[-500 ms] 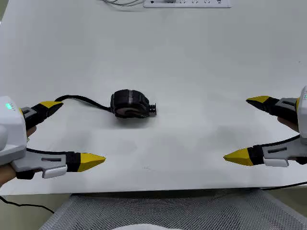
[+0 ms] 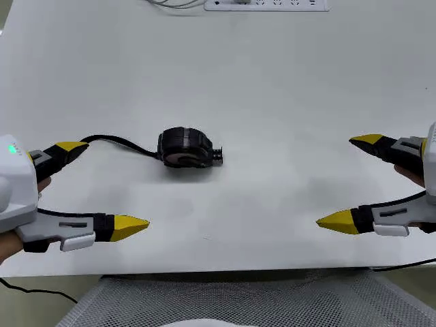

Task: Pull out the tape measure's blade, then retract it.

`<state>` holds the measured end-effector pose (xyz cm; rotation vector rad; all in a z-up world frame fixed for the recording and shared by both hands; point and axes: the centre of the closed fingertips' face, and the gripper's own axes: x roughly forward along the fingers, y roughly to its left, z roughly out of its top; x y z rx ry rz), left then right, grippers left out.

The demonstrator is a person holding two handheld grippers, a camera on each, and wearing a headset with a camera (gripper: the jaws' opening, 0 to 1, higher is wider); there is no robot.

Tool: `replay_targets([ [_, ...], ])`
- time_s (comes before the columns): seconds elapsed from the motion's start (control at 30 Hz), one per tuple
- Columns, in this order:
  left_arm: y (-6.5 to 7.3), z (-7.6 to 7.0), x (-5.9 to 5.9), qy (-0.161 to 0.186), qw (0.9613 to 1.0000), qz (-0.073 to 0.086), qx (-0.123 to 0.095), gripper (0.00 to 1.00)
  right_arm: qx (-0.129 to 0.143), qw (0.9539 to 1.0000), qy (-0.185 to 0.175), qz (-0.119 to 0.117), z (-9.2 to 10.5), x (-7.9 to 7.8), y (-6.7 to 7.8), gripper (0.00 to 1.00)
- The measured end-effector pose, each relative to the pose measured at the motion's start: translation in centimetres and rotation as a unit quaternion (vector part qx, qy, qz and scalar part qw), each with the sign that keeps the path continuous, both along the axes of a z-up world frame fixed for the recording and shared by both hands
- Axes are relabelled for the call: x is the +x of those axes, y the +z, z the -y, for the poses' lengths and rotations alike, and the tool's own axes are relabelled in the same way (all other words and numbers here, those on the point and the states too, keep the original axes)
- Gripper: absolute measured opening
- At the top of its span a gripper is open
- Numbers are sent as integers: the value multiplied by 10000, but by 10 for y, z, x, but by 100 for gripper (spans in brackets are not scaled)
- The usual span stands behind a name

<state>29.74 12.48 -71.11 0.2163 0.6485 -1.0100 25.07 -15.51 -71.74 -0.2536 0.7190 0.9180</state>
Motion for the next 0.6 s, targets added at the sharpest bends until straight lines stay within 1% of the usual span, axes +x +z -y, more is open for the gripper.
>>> replay_targets([
  [0.03, 0, 0, 0, 16, 10000, -8, -2, 99, 3, 10000, 12, 75, 0, 1, 1, 88],
  [0.07, 0, 0, 1, 9, 10000, 11, 11, 99, -8, 10000, -4, 74, 0, 2, 1, 89],
  [0.17, -1, -1, 1, 8, 10000, 2, 24, 99, 11, 10000, 8, 43, -1, 2, 1, 88],
  [0.23, -2, -1, 1, 14, 10000, -38, 24, 98, 16, 10000, 12, 27, -2, 2, 0, 87],
  [0.37, -2, 0, 2, -3, 10000, -11, 29, 98, -2, 10000, 17, 31, -1, 3, 0, 87],
  [0.6, -2, 0, 2, -16, 10000, -9, 23, 98, -32, 10000, 19, 23, -1, 5, -3, 87],
])
